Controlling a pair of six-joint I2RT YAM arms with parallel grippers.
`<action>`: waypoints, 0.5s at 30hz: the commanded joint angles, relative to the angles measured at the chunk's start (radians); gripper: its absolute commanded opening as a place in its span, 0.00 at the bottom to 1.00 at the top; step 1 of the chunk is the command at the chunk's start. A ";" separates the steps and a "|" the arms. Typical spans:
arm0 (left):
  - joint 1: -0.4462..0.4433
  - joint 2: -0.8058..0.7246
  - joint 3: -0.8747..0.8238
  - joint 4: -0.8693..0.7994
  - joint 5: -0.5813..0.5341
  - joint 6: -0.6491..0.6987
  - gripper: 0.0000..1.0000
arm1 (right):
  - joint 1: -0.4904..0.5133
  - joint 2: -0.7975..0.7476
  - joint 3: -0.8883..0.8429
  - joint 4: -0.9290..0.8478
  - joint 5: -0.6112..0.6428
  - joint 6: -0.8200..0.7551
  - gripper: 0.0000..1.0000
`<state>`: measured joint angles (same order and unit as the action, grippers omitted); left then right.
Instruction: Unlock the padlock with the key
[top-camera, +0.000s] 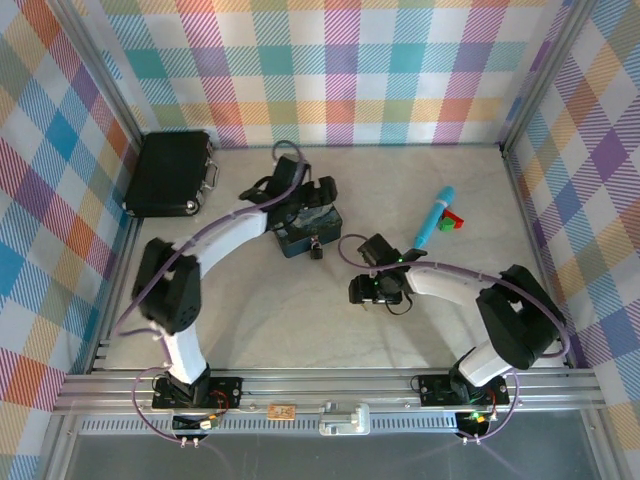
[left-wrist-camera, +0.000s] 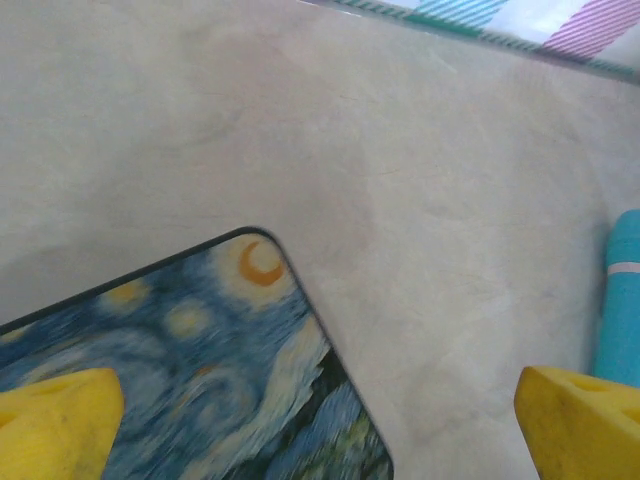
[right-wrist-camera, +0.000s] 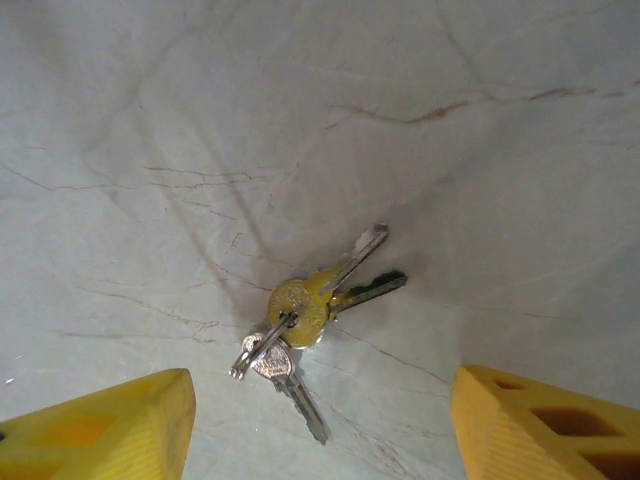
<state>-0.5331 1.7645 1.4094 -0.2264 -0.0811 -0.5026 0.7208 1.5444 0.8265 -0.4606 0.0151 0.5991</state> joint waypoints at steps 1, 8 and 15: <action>0.021 -0.129 -0.133 0.016 0.042 -0.086 1.00 | 0.047 0.033 0.053 -0.033 0.094 0.067 0.66; 0.021 -0.294 -0.340 -0.006 -0.022 -0.142 1.00 | 0.106 0.141 0.125 -0.075 0.171 0.095 0.52; 0.021 -0.370 -0.435 0.004 -0.066 -0.185 1.00 | 0.114 0.214 0.166 -0.149 0.255 0.141 0.26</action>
<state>-0.5083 1.4429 0.9951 -0.2340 -0.1154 -0.6521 0.8268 1.7149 0.9909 -0.6014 0.2184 0.7078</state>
